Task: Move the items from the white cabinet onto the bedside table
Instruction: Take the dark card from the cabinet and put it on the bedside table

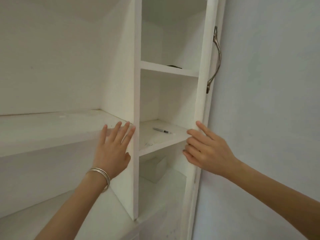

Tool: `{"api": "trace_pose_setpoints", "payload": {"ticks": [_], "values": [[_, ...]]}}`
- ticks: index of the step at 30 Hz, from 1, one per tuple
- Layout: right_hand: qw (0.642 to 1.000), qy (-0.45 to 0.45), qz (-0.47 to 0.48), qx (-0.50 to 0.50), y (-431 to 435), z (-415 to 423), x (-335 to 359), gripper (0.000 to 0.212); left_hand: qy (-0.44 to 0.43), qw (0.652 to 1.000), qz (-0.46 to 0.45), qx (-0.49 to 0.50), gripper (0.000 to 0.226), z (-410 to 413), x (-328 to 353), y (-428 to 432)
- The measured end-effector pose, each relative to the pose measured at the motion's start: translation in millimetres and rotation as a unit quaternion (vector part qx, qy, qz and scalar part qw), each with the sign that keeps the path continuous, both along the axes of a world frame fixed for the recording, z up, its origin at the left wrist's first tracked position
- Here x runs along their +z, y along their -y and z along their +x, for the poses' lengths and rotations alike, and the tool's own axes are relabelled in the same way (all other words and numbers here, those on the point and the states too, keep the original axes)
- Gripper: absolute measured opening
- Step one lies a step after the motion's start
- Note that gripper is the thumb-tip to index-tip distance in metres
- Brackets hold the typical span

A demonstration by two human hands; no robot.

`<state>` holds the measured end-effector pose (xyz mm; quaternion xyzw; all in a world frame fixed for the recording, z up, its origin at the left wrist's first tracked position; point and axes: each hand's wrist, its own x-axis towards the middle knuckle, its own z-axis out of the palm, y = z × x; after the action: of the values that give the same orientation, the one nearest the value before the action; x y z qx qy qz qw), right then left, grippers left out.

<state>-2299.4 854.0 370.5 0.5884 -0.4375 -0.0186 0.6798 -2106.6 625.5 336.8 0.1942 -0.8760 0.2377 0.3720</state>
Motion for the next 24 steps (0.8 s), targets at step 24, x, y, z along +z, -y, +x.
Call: {"api": "trace_pose_setpoints", "payload": {"ticks": [24], "values": [[0.983, 0.12, 0.03, -0.133, -216, -146, -23, 0.029, 0.043, 0.993, 0.015, -0.107, 0.064, -80, -49, -177]]}}
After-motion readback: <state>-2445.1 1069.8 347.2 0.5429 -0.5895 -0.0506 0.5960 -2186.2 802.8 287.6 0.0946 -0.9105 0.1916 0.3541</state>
